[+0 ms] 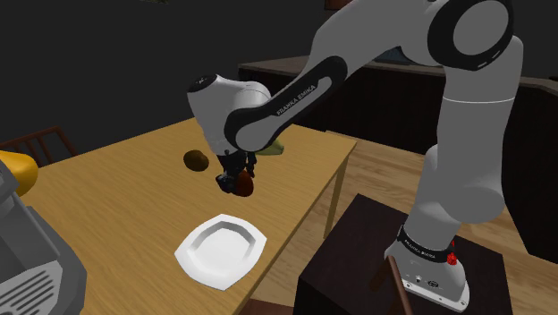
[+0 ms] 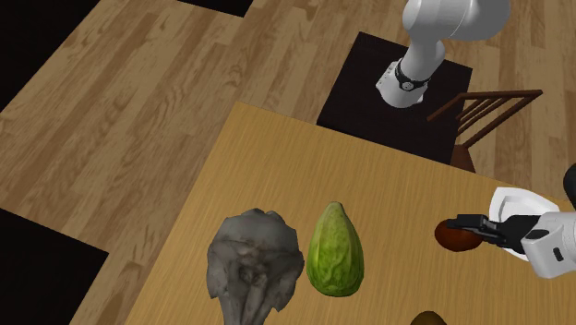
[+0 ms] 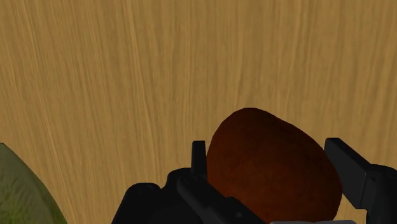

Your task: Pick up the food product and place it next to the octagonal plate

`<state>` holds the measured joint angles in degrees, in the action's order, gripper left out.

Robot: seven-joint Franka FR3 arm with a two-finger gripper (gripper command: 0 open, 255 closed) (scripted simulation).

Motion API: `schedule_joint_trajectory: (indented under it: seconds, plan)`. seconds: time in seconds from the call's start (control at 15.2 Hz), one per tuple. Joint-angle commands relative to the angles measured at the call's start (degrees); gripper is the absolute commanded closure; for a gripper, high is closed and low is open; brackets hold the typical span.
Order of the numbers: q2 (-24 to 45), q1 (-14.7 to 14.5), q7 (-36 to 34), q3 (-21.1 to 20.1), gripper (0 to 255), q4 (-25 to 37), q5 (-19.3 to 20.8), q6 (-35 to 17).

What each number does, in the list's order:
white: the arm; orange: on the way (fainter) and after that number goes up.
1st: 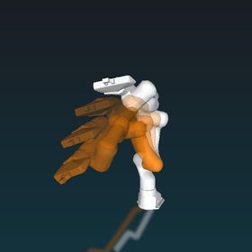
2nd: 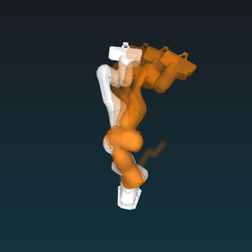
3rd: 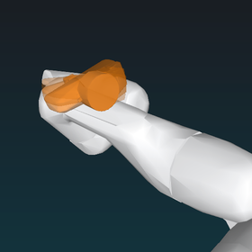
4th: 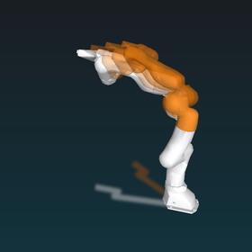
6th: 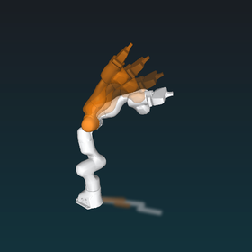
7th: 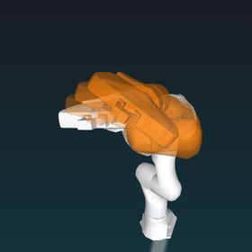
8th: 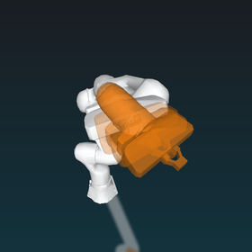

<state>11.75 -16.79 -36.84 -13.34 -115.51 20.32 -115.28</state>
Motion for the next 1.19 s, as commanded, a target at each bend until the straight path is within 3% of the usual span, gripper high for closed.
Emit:
schedule_joint_trajectory:
  seconds: [0.0,0.33,0.59,1.12]
  plan:
    - [0.38,-0.03,0.00,-0.04,0,-0.30,-0.12,0.02]
    - [0.32,-0.04,-0.03,-0.05,0,-0.41,-0.12,-0.02]
    - [-1.38,-0.92,0.94,-0.96,0,4.65,-1.71,6.73]
    - [-1.38,-0.92,0.94,-0.96,0,4.65,-1.71,6.73]
